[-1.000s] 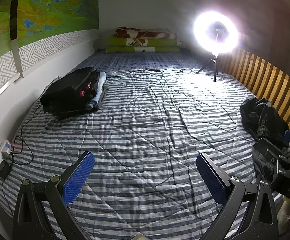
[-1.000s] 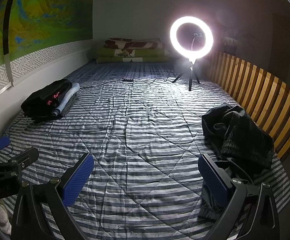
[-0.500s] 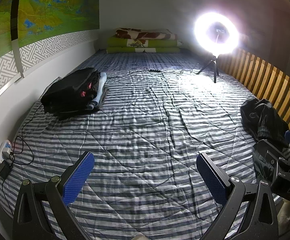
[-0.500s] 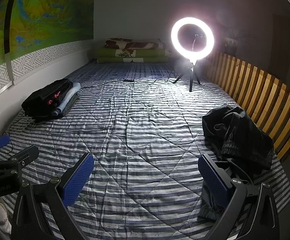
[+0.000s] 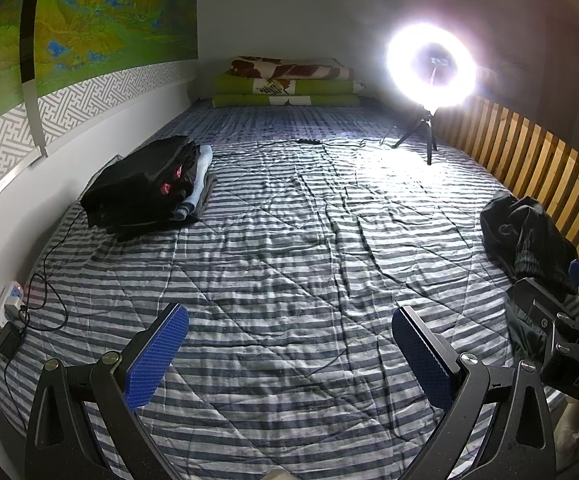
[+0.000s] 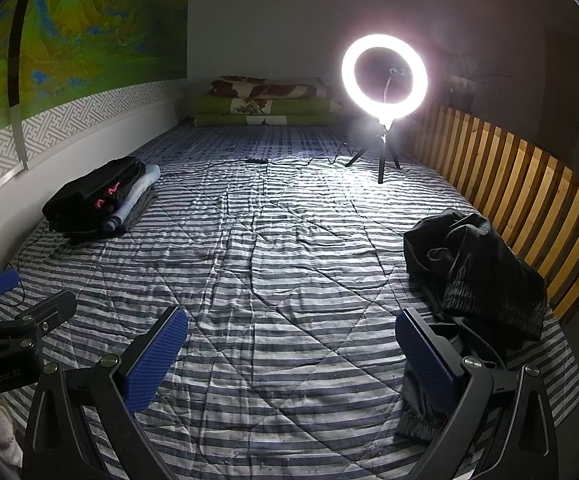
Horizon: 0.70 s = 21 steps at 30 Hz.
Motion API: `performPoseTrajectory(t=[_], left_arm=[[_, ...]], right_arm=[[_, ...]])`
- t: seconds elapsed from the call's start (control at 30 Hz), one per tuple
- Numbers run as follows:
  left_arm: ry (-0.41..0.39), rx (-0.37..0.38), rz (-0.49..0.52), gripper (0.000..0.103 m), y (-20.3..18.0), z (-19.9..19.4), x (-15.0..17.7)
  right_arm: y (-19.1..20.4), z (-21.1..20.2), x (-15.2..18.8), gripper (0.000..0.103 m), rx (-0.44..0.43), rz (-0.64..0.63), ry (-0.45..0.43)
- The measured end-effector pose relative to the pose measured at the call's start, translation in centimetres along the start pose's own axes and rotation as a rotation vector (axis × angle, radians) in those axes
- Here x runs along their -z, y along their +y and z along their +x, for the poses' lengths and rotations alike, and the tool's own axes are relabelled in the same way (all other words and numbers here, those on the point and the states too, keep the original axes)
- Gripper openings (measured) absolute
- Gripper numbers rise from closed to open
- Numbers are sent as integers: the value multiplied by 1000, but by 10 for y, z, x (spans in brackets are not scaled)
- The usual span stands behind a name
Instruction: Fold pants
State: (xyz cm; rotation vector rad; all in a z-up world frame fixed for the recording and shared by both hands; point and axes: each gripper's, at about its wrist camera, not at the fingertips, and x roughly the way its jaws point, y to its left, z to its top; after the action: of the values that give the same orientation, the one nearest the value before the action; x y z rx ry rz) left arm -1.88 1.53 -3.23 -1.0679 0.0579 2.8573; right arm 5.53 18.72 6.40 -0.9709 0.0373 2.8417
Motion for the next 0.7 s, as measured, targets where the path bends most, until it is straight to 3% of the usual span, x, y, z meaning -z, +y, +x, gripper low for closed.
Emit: performPoseTrajectory(t=[0.7], left_arm=[[6,-15,19,103,-9,13,1]], right_arm=[[-14,10,-1,102,14,4,-19]])
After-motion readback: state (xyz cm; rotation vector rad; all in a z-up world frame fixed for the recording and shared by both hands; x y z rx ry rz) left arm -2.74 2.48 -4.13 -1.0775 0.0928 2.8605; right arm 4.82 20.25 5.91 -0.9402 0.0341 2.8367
